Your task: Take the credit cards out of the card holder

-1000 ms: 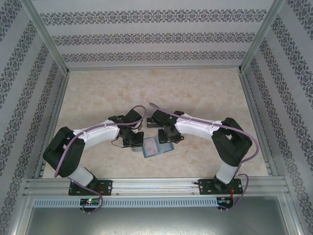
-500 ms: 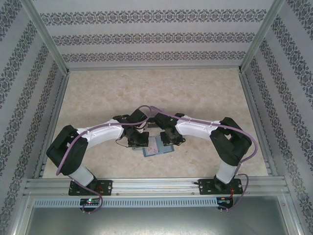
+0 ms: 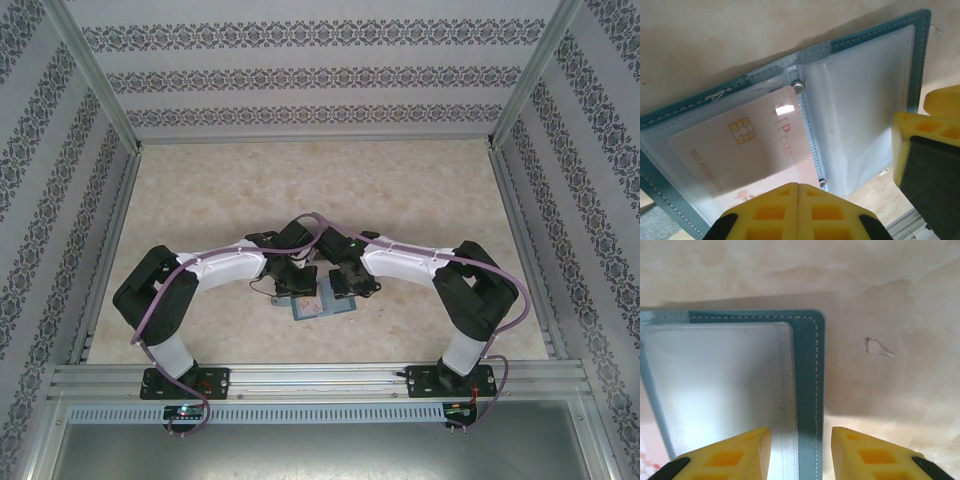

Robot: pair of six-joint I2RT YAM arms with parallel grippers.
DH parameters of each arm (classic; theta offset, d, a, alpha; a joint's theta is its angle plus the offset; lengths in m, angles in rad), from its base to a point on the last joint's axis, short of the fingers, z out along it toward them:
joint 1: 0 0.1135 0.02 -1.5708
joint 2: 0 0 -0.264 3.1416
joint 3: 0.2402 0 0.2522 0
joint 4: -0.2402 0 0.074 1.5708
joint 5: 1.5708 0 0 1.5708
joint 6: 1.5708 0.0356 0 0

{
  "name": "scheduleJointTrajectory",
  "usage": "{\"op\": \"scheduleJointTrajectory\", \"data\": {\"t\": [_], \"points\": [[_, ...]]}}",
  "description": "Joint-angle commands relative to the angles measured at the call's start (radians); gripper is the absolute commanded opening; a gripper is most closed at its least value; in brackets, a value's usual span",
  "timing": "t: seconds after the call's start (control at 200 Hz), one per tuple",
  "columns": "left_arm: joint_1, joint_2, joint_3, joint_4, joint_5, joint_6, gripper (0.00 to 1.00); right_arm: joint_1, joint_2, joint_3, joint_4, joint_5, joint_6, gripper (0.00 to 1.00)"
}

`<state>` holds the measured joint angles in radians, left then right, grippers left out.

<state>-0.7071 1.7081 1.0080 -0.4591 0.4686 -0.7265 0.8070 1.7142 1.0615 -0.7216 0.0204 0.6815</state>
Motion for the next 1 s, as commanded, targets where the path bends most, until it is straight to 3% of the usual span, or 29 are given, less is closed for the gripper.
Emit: {"op": "scheduleJointTrajectory", "data": {"t": [0.0, 0.515, 0.684, 0.819, 0.994], "points": [[-0.009, 0.016, 0.021, 0.008, -0.002, 0.000, 0.00, -0.004, -0.052, 0.012, -0.027, -0.009, 0.011, 0.37], [-0.009, 0.030, 0.024, 0.021, 0.015, -0.002, 0.00, -0.001, -0.135, 0.024, -0.001, -0.069, 0.042, 0.30], [-0.009, 0.020, 0.020, -0.001, -0.011, 0.000, 0.00, -0.002, -0.162, -0.015, 0.132, -0.194, 0.093, 0.20], [-0.007, -0.021, -0.006, -0.051, -0.089, 0.002, 0.00, 0.003, -0.117, -0.042, 0.257, -0.300, 0.150, 0.19], [0.004, -0.075, -0.057, -0.064, -0.102, -0.002, 0.00, 0.014, -0.040, -0.034, 0.317, -0.334, 0.173, 0.19]]}}
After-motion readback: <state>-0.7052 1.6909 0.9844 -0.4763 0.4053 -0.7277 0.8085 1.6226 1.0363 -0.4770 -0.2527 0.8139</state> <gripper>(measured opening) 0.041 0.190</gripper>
